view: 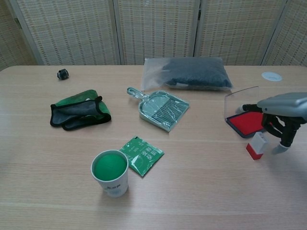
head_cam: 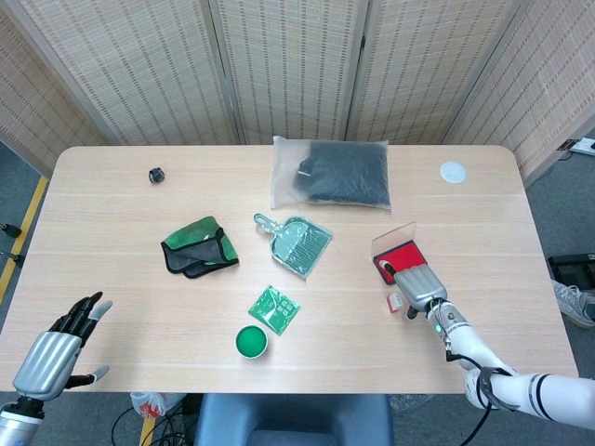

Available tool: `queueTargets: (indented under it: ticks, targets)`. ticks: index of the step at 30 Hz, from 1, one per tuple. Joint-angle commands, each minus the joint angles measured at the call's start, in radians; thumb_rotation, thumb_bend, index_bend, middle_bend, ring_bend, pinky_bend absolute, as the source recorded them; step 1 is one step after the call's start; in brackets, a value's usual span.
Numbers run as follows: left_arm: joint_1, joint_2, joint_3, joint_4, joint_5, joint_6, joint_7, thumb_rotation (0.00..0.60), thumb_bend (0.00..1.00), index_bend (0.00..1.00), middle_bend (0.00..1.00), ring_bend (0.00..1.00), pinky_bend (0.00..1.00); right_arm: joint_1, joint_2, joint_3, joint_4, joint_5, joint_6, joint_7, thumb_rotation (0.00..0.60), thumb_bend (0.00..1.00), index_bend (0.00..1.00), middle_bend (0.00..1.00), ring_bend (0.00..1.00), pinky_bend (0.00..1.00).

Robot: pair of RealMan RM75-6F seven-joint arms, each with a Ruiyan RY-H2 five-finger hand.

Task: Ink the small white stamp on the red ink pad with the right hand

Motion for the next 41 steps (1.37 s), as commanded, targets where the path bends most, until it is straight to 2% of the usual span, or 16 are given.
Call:
queueTargets:
  ticks: [1, 3, 6, 10, 13, 15, 19, 24, 31, 41]
  targets:
    - [0.001, 0.002, 0.0, -0.001, 0.0, 0.003, -0.003, 0.6, 0.07, 0.08, 0.0, 0.02, 0.27, -0.014, 0.061, -0.011, -0.084, -0.017, 0.049, -0.008, 0.6, 0.08, 0.0, 0.59, 0.59, 0.66]
    - [0.002, 0.003, -0.001, -0.002, 0.0, 0.006, -0.006, 0.6, 0.07, 0.08, 0.0, 0.02, 0.27, -0.035, 0.108, -0.018, -0.146, -0.049, 0.087, 0.003, 0.6, 0.07, 0.0, 0.54, 0.55, 0.63]
    - [0.005, 0.005, -0.001, -0.004, 0.002, 0.012, -0.009, 0.6, 0.07, 0.08, 0.0, 0.02, 0.27, -0.081, 0.173, -0.031, -0.222, -0.125, 0.151, 0.04, 0.6, 0.07, 0.0, 0.43, 0.46, 0.51]
    - [0.007, 0.006, -0.005, -0.004, -0.001, 0.018, -0.012, 0.6, 0.07, 0.08, 0.0, 0.02, 0.27, -0.206, 0.233, -0.074, -0.265, -0.333, 0.341, 0.097, 0.6, 0.06, 0.0, 0.27, 0.3, 0.36]
    - [0.006, 0.005, -0.008, -0.003, -0.008, 0.017, -0.013, 0.6, 0.07, 0.08, 0.0, 0.02, 0.27, -0.315, 0.219, -0.108, -0.221, -0.469, 0.522, 0.088, 0.6, 0.05, 0.0, 0.16, 0.2, 0.25]
    - [0.005, 0.004, -0.011, -0.003, -0.012, 0.014, -0.013, 0.6, 0.07, 0.08, 0.0, 0.02, 0.27, -0.386, 0.192, -0.124, -0.17, -0.537, 0.63, 0.084, 0.6, 0.05, 0.0, 0.13, 0.17, 0.21]
    - [0.005, 0.002, -0.012, -0.002, -0.018, 0.01, -0.006, 0.6, 0.07, 0.08, 0.0, 0.02, 0.27, -0.497, 0.136, -0.143, -0.068, -0.608, 0.766, 0.077, 0.6, 0.05, 0.0, 0.09, 0.15, 0.2]
    - [0.005, -0.001, -0.018, -0.001, -0.033, 0.007, -0.003, 0.6, 0.07, 0.08, 0.0, 0.02, 0.27, -0.599, 0.072, -0.141, 0.036, -0.679, 0.892, 0.066, 0.6, 0.06, 0.0, 0.07, 0.12, 0.16]
    - [0.002, -0.004, -0.024, 0.001, -0.046, -0.001, 0.005, 0.6, 0.07, 0.08, 0.0, 0.02, 0.27, -0.661, 0.067, -0.112, 0.057, -0.735, 0.955, 0.133, 0.6, 0.07, 0.0, 0.07, 0.11, 0.14]
    - [0.0, -0.013, -0.027, 0.003, -0.048, -0.005, 0.023, 0.6, 0.07, 0.08, 0.0, 0.02, 0.27, -0.677, 0.073, -0.08, 0.056, -0.744, 0.884, 0.128, 0.6, 0.07, 0.0, 0.06, 0.11, 0.14]
